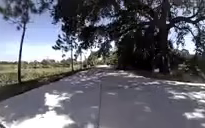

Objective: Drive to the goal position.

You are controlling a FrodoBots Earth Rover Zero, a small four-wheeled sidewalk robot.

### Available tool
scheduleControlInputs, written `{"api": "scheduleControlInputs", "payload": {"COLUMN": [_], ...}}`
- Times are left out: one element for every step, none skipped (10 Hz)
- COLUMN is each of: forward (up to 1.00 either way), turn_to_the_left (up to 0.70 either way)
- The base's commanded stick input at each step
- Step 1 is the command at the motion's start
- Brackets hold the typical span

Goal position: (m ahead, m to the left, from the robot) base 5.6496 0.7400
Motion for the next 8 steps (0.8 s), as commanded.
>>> {"api": "scheduleControlInputs", "payload": {"forward": [0.85, 0.85, 0.85, 0.85, 0.85, 0.85, 0.85, 0.85], "turn_to_the_left": [0.00, 0.00, 0.00, 0.00, 0.00, 0.00, 0.00, 0.00]}}
